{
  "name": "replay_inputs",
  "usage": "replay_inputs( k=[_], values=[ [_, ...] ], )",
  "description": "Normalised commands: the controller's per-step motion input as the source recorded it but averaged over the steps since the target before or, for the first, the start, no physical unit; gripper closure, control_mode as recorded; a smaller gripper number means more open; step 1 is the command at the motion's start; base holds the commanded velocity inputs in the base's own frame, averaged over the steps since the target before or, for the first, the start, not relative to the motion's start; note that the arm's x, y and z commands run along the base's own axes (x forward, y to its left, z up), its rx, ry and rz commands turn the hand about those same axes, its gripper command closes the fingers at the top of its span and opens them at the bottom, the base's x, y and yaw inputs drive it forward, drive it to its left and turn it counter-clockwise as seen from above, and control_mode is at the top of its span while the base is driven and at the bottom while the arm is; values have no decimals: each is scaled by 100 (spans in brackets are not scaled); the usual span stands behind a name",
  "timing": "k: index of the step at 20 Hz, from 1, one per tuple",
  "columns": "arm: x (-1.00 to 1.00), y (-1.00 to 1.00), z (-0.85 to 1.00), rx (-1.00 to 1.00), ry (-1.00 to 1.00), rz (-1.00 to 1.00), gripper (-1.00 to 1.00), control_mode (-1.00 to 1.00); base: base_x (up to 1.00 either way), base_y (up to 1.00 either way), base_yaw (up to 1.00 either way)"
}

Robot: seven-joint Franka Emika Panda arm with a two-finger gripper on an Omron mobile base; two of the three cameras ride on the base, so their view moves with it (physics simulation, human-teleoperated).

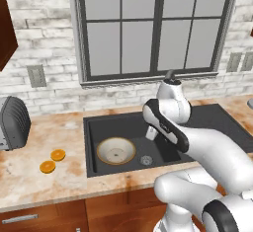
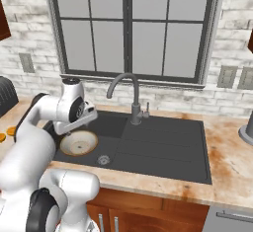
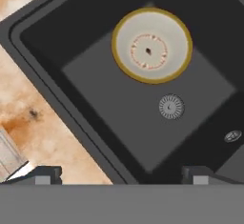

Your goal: Remove the orange and orange from the sink. Then move the bowl and cup from the counter to the sink for washing.

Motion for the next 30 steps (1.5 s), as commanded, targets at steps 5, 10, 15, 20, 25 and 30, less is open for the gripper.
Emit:
replay_inputs(
  k=[5,10,15,20,25,30],
  values=[
    [-35,-11,20,7,12,-49,-100,-100,0,0,0],
    [-40,-13,14,2,1,-45,-100,-100,0,0,0],
    [-36,-11,10,0,0,-43,-100,-100,0,0,0],
    [-22,-10,7,0,0,-41,-100,-100,0,0,0],
    [-15,-15,6,0,3,-36,-100,-100,0,0,0],
    [-6,-16,6,0,1,-19,-100,-100,0,0,0]
  ],
)
